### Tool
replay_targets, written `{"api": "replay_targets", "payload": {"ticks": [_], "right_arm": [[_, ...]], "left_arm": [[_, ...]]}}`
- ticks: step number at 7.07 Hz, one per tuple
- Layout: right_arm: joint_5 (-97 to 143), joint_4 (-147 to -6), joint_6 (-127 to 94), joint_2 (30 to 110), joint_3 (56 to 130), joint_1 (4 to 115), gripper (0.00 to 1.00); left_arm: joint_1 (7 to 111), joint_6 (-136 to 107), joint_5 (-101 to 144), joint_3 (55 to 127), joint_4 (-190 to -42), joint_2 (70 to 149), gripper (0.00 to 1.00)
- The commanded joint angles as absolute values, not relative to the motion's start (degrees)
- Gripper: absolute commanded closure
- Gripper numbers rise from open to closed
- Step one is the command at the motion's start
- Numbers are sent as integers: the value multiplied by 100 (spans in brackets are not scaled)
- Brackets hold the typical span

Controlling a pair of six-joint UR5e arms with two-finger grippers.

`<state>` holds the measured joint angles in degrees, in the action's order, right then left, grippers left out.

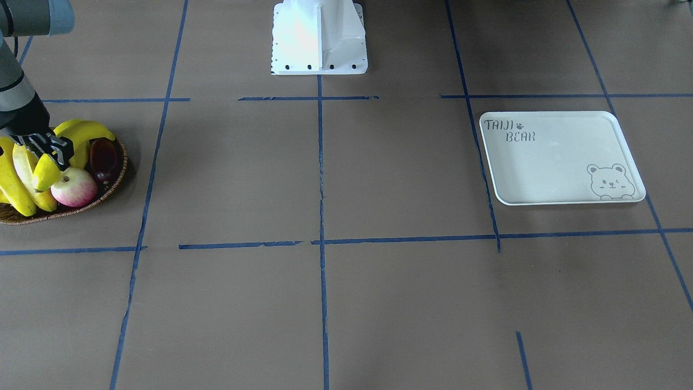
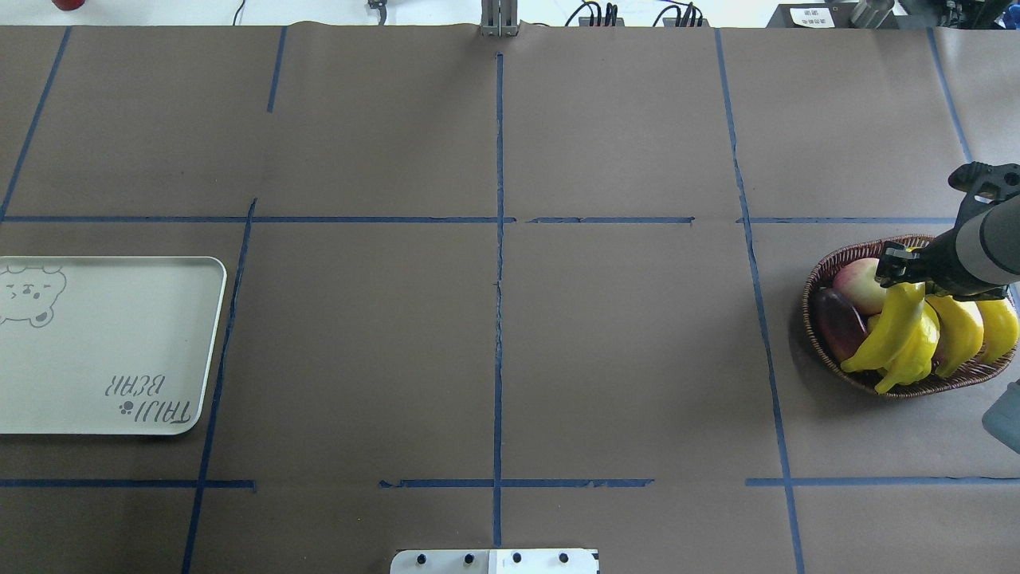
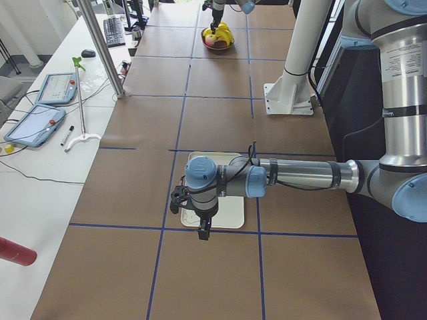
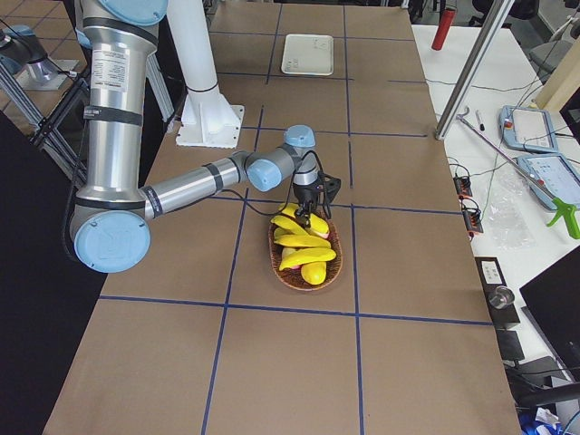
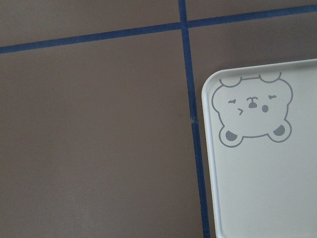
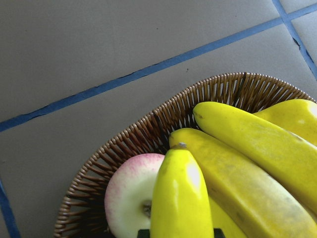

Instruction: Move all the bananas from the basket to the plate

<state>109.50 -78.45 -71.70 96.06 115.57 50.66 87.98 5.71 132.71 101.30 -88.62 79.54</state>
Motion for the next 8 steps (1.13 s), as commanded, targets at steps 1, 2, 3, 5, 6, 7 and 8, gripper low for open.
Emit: {"api": "replay_targets", "payload": {"ticks": [1, 2, 3, 5, 6, 7, 8], "right_arm": [[11108, -7866, -7172, 9615, 12074, 5150, 100], [11275, -7823, -7207, 9580, 12111, 5194, 100], [11285, -7796, -7259, 9215, 12085, 5194, 99], [11268, -7787, -7277, 8555, 12024, 5168, 97], [11268, -7787, -7286, 8221, 11963, 5081, 98], [11259, -7787, -7269, 7852, 11770, 4906, 98], [11285, -7796, -7286, 7466, 11568, 4730, 96]], "left_arm": [[8798, 589, 13271, 10151, -8859, 7963, 0], [8798, 598, 13263, 10282, -8851, 7963, 0], [8798, 598, 13228, 10283, -8851, 7963, 0], [8780, 554, 13271, 10283, -8981, 8486, 0], [8763, 536, 13237, 10170, -9243, 8751, 0], [8710, 554, 13289, 10152, -9324, 8884, 0], [8466, 528, 13672, 10143, -9343, 9025, 0]]}}
